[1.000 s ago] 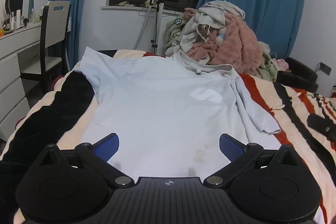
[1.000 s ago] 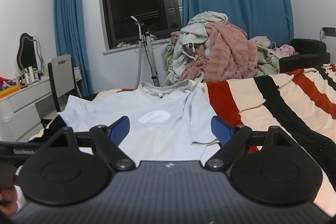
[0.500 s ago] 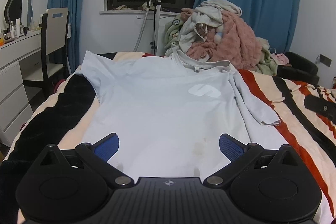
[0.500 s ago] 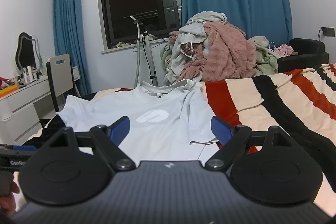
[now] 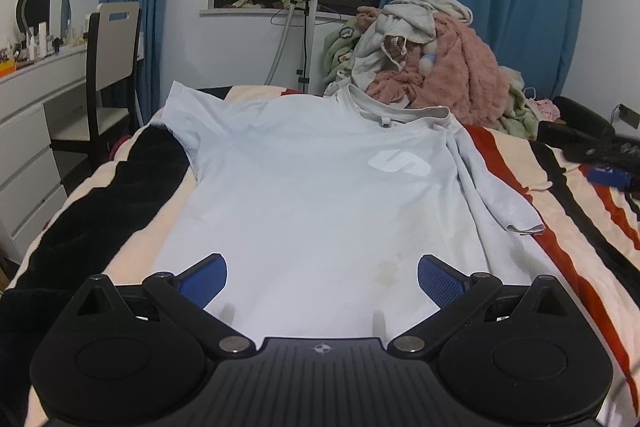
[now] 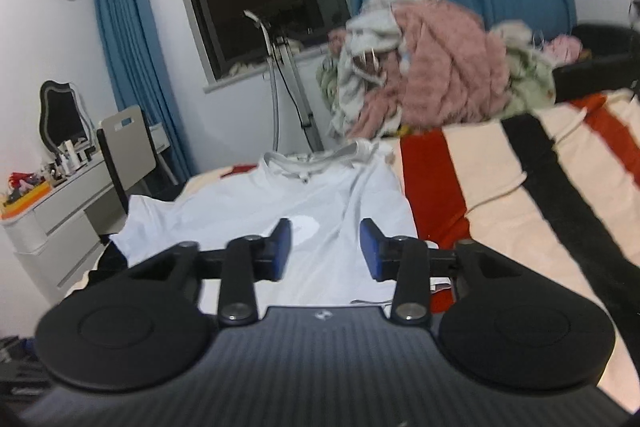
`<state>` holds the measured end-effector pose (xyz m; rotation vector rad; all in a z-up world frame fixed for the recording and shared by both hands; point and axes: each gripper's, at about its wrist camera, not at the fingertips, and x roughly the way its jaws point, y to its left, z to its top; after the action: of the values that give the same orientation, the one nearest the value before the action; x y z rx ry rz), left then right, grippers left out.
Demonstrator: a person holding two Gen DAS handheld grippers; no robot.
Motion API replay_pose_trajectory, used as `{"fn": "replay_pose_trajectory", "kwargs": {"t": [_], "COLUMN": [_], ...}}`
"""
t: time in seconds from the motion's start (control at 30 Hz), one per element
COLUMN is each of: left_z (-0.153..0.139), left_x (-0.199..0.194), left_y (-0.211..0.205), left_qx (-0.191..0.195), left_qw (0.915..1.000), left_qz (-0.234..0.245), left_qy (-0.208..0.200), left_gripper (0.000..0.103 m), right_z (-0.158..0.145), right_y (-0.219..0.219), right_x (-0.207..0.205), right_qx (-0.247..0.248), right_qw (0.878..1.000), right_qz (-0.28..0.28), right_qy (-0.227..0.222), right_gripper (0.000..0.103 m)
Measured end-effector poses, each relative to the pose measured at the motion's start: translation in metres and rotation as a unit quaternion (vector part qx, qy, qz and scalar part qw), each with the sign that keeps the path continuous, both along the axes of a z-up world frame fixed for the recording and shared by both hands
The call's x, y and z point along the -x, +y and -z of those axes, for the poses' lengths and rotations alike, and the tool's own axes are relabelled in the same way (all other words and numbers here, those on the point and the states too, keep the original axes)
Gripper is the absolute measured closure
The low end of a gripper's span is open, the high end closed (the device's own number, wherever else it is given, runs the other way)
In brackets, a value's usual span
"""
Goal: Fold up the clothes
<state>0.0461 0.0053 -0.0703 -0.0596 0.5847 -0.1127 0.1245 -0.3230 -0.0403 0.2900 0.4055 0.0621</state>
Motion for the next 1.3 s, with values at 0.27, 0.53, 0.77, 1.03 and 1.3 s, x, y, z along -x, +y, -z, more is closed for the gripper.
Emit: {"fn": "replay_pose_trajectory", "kwargs": {"t": [0.27,0.53,0.77,1.03,1.3], "left_z": [0.013,0.022,0.021,0.025,0.045], "left_x": [-0.018,-0.027,-0.020,-0.023,-0.052], "left_y": [0.004,0.007,0.007,-0.008,-0.022], "left_qx": [0.049,0.077,0.095,0.073,0.038], "left_qw": [0.9980,0.9951,0.9929,0.9960,0.9981], "left_qz": [0.004,-0.015,-0.025,-0.004,0.013], "left_qy": [0.039,0.059,0.067,0.053,0.048], "left_gripper": [0.001,0.001,0.001,0.001,0.001], "right_z": [0.066,0.100,0.079,0.019,0.079], "right_y": [-0.002,0.030,-0.002,-0.099,-0.176], "right_x": [-0.056,-0.076,-0.091,-0.169,-0.258], "right_qx": [0.089,0.153,0.106,0.124,0.139], "right_qw": [0.994,0.982,0.993,0.984,0.963], "right_qz": [-0.033,-0.084,-0.020,0.127,0.222], "right_qy": [0.054,0.072,0.046,-0.008,0.070], "right_gripper": [0.038,0.063,0.094,0.094,0.094]}}
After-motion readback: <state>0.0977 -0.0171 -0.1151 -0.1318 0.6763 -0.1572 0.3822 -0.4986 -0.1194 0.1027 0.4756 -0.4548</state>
